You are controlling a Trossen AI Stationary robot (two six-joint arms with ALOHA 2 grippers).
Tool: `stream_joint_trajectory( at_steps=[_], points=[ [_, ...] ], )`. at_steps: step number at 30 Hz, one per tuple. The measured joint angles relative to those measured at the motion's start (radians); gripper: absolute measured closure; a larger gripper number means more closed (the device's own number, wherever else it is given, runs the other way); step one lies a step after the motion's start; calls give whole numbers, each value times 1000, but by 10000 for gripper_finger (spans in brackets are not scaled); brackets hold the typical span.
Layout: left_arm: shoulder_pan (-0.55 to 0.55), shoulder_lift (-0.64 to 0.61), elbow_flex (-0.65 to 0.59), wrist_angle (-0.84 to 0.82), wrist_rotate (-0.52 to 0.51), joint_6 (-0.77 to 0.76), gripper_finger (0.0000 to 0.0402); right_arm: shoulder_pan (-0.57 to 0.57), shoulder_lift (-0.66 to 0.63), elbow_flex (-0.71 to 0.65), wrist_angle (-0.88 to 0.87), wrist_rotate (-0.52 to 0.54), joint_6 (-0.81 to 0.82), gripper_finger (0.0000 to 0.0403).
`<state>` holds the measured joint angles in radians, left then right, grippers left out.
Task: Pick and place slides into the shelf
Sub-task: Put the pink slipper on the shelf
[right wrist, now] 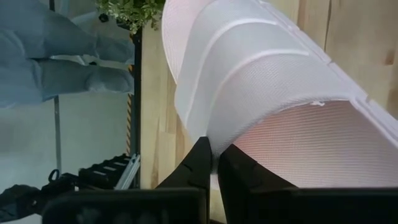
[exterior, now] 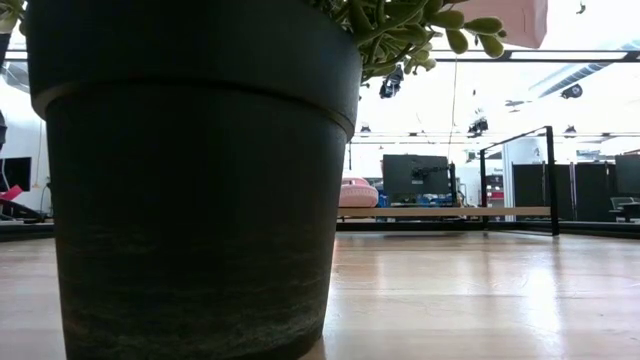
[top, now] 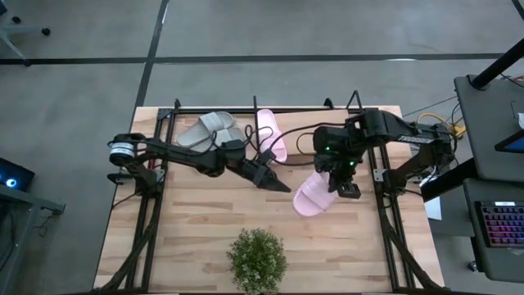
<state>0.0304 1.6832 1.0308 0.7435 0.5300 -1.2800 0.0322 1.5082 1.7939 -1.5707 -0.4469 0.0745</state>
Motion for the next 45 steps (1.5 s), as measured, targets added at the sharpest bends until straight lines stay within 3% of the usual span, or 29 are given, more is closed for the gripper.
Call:
stream_joint_trajectory(
  at_steps=[13,38,45],
  points=[
    [-15,48,13,1,0,-23,97,-14,0,7,1,-3,-20,394],
    [-35,187,228,-29,34,-24,97,-46,-2,16,8,-2,-31,394],
    [-37,197,244,-37,47,-24,148,-46,-2,16,7,-2,-31,394]
  ],
)
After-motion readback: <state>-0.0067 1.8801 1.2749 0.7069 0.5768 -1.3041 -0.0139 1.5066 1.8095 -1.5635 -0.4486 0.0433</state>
